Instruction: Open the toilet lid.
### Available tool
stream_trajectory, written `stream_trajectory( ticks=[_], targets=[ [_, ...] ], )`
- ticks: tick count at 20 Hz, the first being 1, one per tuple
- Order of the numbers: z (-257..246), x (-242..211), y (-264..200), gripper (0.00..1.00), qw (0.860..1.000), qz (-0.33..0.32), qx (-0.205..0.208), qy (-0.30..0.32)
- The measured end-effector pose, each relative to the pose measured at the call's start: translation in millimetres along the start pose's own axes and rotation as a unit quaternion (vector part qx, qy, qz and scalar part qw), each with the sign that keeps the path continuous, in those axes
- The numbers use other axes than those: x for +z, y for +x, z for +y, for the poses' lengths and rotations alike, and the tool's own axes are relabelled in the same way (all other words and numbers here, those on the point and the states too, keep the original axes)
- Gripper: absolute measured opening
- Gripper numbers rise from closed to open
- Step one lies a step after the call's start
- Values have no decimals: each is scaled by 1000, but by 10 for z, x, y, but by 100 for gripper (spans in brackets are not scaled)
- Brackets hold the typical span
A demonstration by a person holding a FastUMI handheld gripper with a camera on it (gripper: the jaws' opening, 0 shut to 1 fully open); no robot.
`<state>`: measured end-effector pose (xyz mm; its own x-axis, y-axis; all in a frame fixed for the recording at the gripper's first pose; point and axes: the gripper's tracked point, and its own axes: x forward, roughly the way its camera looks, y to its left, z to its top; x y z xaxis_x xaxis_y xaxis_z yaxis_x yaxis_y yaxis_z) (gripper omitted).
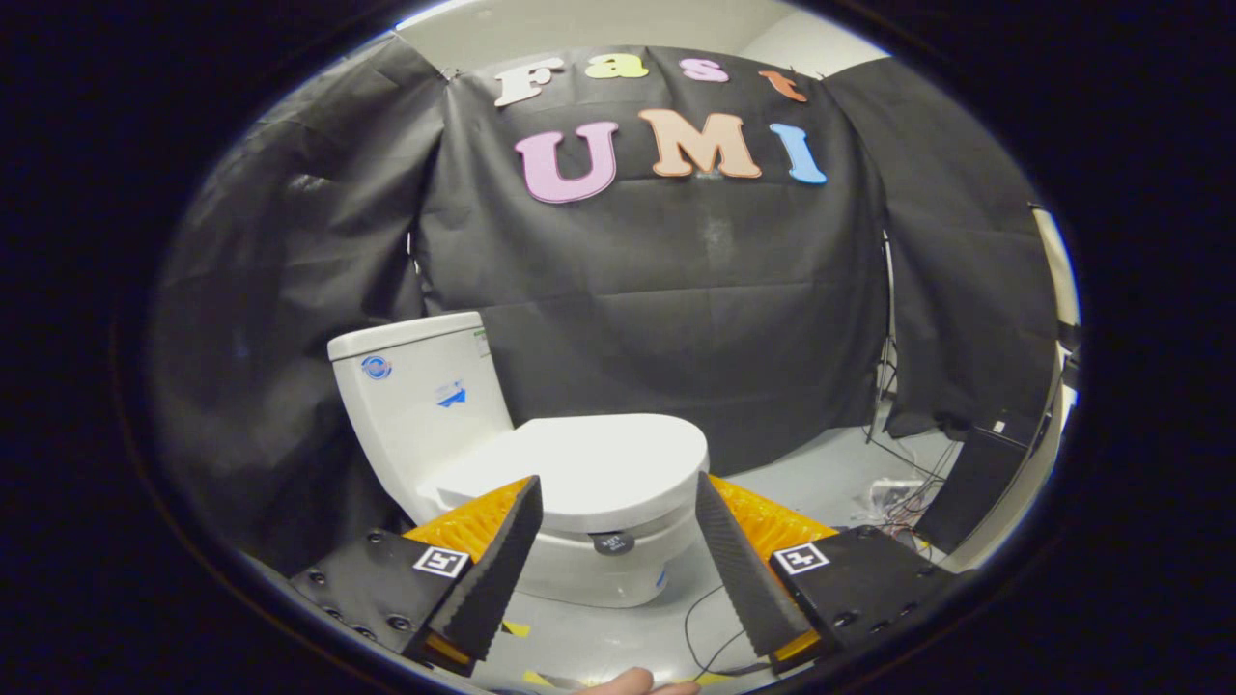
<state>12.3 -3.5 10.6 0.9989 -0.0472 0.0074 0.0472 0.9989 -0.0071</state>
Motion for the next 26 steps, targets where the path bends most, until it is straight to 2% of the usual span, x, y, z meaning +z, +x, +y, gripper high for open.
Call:
stream_trajectory(
  ticks=[8, 11, 13, 16, 18, 20, 23, 24, 26],
  targets=[
    [-164, 235, 415, 98, 996, -30, -46, 64],
    [-246, 333, 598, 98, 989, -61, -66, 119],
    [-277, 250, 691, 98, 985, -73, -77, 133],
    [-241, -132, 796, 98, 987, -28, -63, 146],
    [-379, -229, 867, 98, 982, -29, -66, 172],
    [-473, -388, 975, 98, 972, -29, -69, 224],
    [-381, -860, 1150, 98, 957, 22, -52, 283],
    [-322, -1043, 1178, 97, 950, 47, -46, 306],
    [-237, -1476, 1252, 97, 924, 112, -50, 362]
  ],
)
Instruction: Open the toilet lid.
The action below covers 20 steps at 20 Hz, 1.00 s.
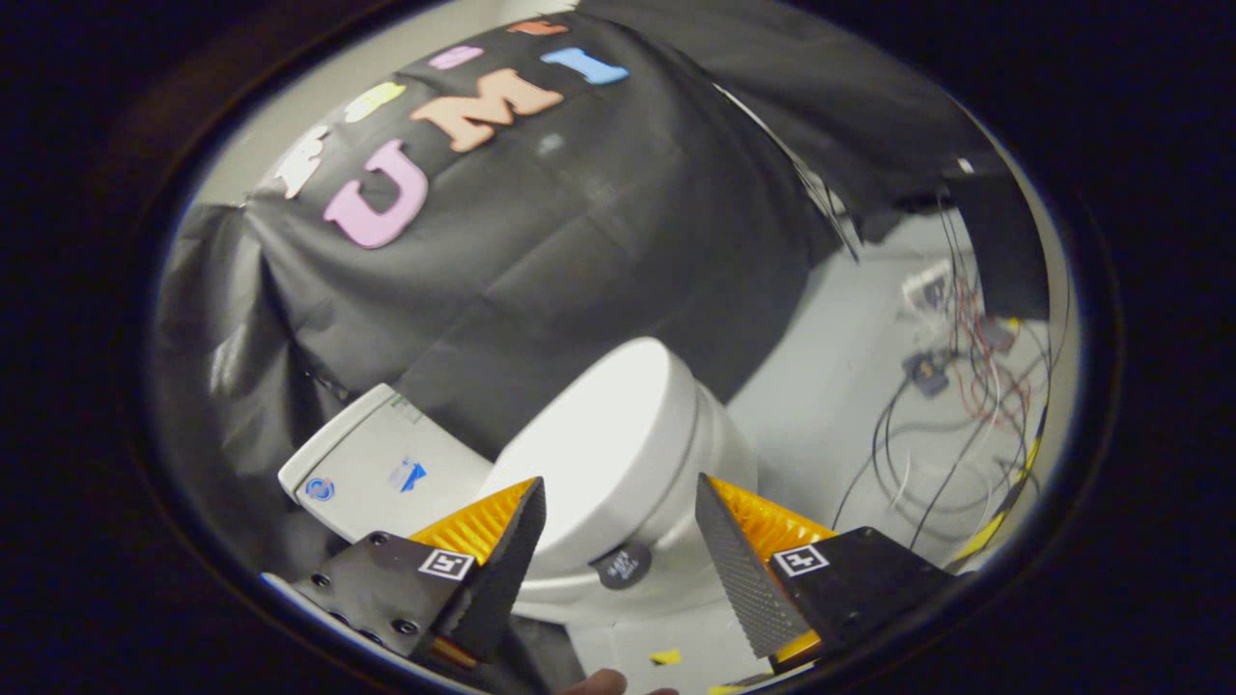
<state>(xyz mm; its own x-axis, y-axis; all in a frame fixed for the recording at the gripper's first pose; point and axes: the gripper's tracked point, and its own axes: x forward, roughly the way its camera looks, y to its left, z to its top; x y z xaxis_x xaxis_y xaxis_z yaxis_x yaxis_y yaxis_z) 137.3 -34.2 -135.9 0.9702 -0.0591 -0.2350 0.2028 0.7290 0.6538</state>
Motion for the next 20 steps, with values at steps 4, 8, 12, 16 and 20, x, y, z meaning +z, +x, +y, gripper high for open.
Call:
stream_trajectory(
  ticks=[4, 8, 12, 16, 20],
  targets=[
    [-39, -402, 167, 96, 993, 47, 25, 101],
    [-6, -449, 282, 78, 985, 44, 50, 158],
    [180, -377, 385, 50, 973, 42, 74, 217],
    [95, -564, 751, 3, 967, 58, 33, 245],
    [17, -697, 483, 2, 963, 73, 3, 258]
  ],
)
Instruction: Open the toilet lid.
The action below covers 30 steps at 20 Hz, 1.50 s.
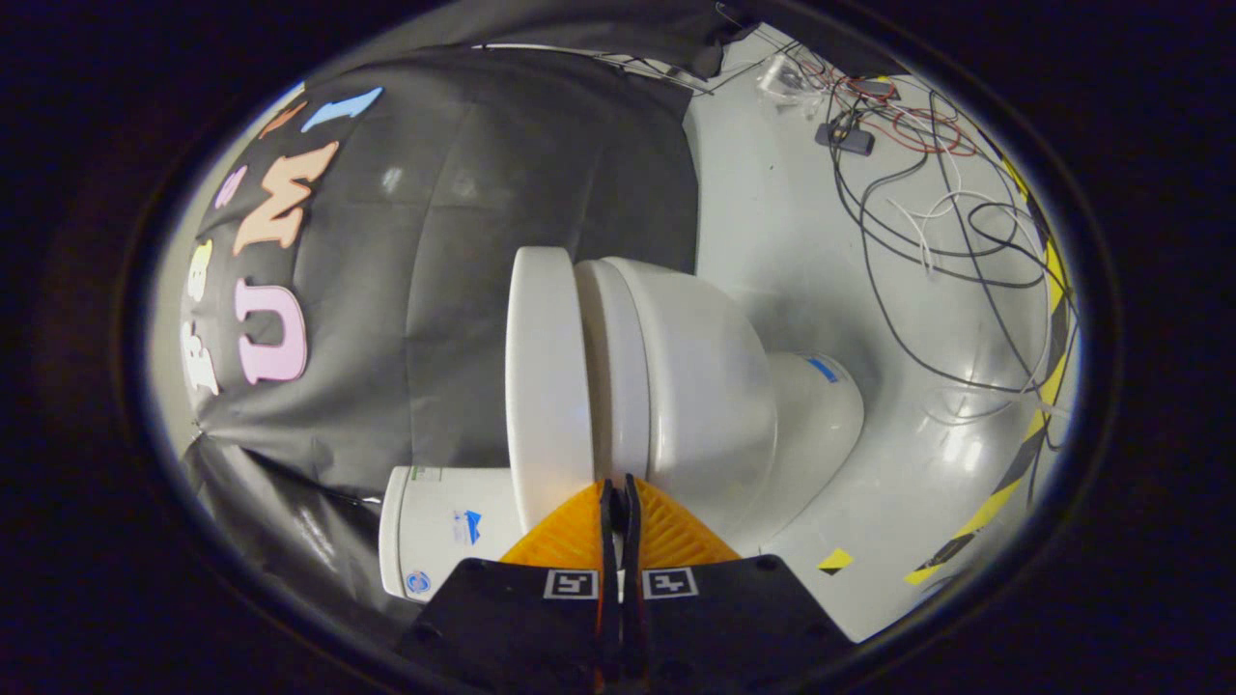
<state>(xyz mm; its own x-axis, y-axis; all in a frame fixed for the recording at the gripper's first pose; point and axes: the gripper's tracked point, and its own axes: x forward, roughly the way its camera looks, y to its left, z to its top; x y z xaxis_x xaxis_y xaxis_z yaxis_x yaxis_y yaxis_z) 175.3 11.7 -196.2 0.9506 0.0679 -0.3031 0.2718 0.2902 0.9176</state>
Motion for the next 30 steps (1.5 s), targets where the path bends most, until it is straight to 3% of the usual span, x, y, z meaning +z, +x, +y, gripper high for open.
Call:
stream_trajectory(
  ticks=[1, 6, 9, 13, 16, 19, 22, 28, 30],
  targets=[
    [85, 30, -13, 8, 1000, -1, -2, -17],
    [267, 83, 70, 8, 998, 30, 25, -55],
    [286, 126, 36, 8, 994, 32, 17, -103],
    [225, 135, -36, 8, 998, -3, 28, -53],
    [223, 50, -88, 5, 995, 6, -1, -96],
    [499, 86, -168, 2, 995, -13, 28, -92],
    [553, 96, -238, 2, 991, -22, 3, -135],
    [1103, 101, -448, 1, 977, -55, -6, -207],
    [1322, 57, -477, 1, 974, -68, 13, -216]
  ],
)
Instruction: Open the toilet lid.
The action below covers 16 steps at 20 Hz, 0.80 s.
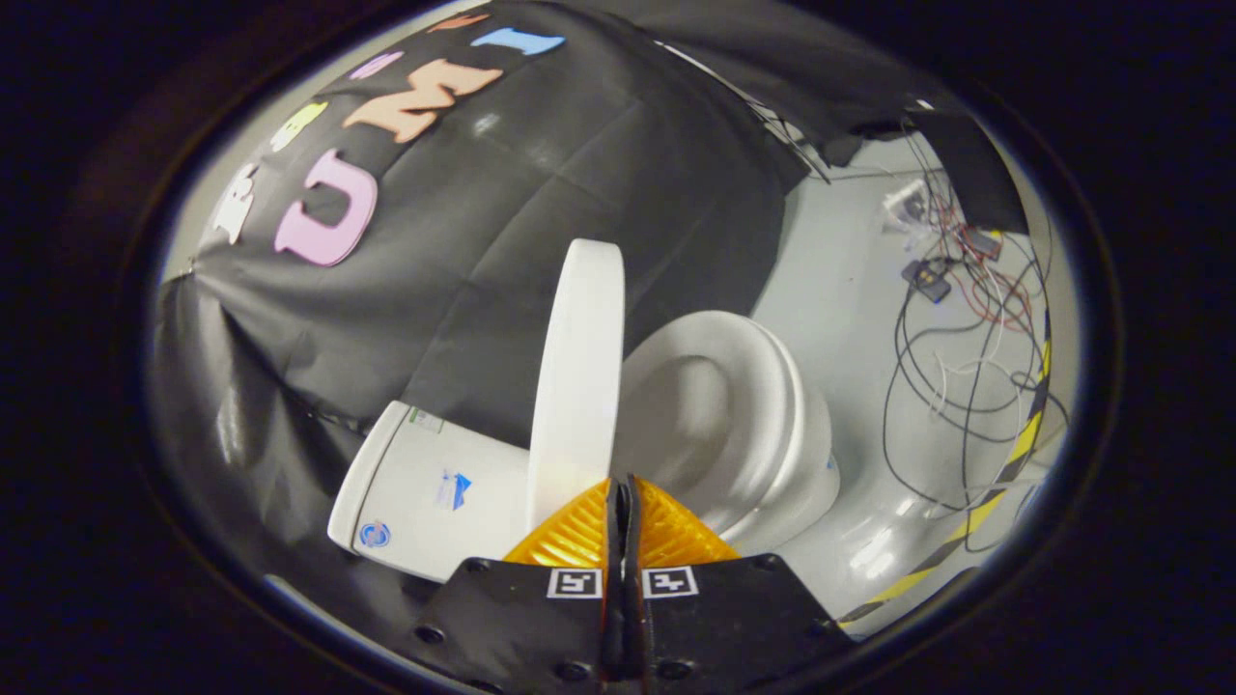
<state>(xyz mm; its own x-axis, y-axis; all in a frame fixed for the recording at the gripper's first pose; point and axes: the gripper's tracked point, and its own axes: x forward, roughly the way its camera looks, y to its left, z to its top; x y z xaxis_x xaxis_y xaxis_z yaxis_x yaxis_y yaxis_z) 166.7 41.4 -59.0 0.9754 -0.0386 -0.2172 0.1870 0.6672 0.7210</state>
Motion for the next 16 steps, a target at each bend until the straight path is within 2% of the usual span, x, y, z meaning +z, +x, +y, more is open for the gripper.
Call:
stream_trajectory(
  ticks=[3, 6, 9, 16],
  targets=[
    [264, 48, -56, 1, 999, -24, 23, 7],
    [391, 56, -94, 2, 999, -40, 2, -17],
    [669, 83, -130, 2, 999, -43, 13, -18],
    [909, 78, -161, 2, 995, -41, -10, -94]
  ],
)
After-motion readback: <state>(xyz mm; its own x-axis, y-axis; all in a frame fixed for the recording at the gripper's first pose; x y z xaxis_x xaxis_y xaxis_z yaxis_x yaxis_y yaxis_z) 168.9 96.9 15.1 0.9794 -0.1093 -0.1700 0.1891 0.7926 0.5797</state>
